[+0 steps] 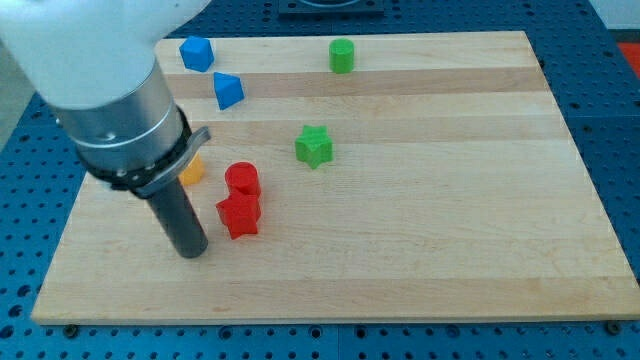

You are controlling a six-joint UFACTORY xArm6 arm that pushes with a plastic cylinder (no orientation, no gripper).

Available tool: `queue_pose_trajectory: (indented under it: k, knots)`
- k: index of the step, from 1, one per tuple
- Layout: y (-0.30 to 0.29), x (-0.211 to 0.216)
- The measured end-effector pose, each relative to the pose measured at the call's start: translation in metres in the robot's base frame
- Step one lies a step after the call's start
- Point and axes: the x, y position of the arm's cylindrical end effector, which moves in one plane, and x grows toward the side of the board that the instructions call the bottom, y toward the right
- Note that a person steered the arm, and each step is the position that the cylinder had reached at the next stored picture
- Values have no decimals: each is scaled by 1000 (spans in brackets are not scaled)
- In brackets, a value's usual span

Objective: Push the red star to the center of the board

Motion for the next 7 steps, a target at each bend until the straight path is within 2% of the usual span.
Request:
queue_pose_trajectory:
  k: [1, 3, 6, 7]
  knots:
    - [14, -16]
    - [89, -29]
    - [165, -95]
    - [172, -105]
